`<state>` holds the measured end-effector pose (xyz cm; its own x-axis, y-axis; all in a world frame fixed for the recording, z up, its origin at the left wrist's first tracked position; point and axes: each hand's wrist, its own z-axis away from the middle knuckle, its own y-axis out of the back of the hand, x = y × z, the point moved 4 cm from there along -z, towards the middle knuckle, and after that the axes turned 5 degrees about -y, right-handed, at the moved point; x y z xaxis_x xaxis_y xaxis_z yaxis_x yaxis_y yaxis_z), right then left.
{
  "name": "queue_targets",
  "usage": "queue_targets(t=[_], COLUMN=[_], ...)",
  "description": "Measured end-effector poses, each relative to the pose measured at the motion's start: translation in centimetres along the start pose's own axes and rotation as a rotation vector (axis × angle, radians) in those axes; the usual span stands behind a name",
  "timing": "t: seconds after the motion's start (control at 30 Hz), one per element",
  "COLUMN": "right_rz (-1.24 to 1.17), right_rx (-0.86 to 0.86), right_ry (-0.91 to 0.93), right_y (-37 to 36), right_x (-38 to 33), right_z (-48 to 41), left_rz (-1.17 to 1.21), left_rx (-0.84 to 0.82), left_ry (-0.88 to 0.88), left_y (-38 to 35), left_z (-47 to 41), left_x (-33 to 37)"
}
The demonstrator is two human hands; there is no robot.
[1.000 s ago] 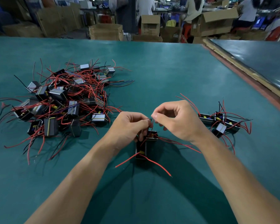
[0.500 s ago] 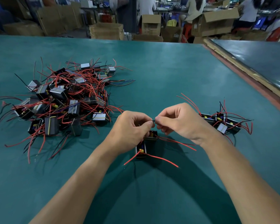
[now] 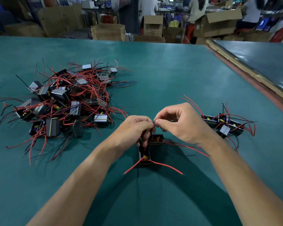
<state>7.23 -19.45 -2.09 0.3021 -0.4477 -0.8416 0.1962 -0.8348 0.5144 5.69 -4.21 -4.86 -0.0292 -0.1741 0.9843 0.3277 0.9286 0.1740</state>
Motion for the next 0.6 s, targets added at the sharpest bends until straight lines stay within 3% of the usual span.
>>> queue_targets(t=[0.27,0.6], right_rz=[0.1,-0.131], right_rx=[0.017,-0.119], right_ry=[0.059,-0.289], right_y=[-0.1,-0.1], right_x=[0.1,1.0], right_z=[-0.1,0.1], left_rz=[0.164,-0.434], left_rx=[-0.063,0.165], left_ry=[0.084,-0.377], left_y=[-0.2,-0.1], left_z=[0.0,0.1], left_x=[-0.3,0.1])
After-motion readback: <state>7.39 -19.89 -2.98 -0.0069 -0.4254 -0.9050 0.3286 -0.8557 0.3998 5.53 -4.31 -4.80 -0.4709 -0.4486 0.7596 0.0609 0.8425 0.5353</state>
